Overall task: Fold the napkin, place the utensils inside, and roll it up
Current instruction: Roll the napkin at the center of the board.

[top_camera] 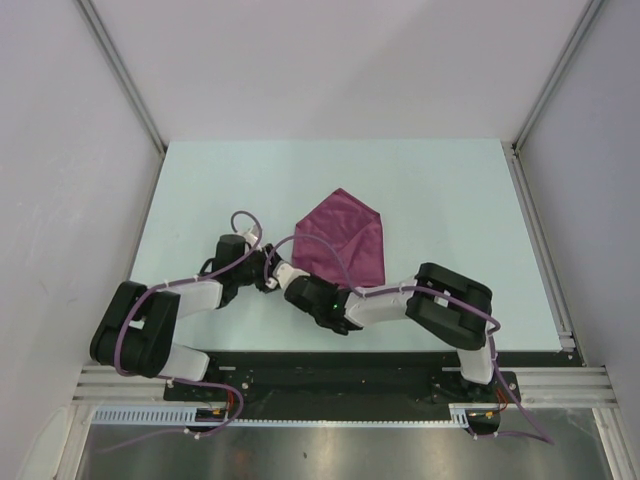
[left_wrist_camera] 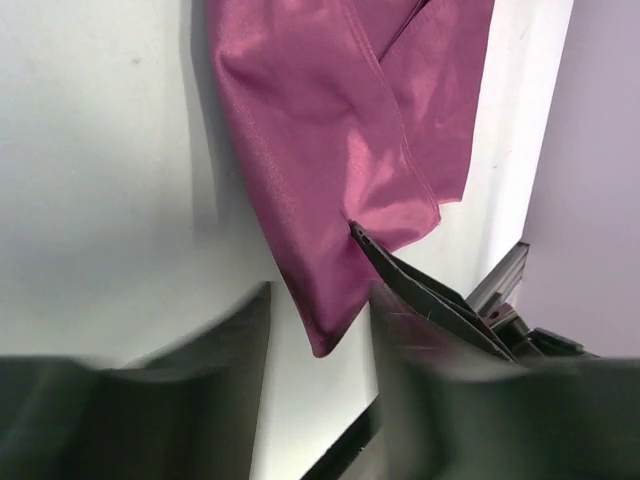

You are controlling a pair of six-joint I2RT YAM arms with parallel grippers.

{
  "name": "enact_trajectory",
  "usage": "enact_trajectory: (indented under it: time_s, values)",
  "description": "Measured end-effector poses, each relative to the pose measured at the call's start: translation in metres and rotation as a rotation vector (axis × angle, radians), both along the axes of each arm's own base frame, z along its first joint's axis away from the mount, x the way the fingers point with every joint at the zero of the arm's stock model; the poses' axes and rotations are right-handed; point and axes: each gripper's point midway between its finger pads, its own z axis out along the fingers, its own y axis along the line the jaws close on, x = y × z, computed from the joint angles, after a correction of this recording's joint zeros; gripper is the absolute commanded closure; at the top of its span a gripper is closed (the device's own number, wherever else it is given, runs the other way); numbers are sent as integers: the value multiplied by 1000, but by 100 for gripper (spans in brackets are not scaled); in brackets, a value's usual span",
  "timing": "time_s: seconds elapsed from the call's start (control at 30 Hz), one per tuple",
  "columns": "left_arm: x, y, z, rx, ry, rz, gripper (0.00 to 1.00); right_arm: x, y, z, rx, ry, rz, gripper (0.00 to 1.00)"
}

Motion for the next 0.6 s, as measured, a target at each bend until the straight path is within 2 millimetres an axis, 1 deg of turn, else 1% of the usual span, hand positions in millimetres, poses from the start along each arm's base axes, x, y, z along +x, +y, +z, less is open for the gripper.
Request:
enact_trajectory:
  time_s: [0.07, 0.17, 0.33, 0.47, 0.6]
  values:
    - [0, 2, -1, 5, 0, 1, 32, 0, 0, -1, -5, 27, 31, 100]
    - [3, 11, -2, 31, -2, 37, 28, 0, 2, 2, -2, 84, 72, 100]
    - [7, 29, 6, 98, -68, 96, 27, 0, 9, 13, -7, 186, 117, 100]
    - [0, 42, 14, 148, -145, 132, 27, -3, 7, 19, -20, 301, 136, 100]
    - [-10, 56, 13, 187, -210, 176, 27, -7, 11, 25, -18, 421, 158, 100]
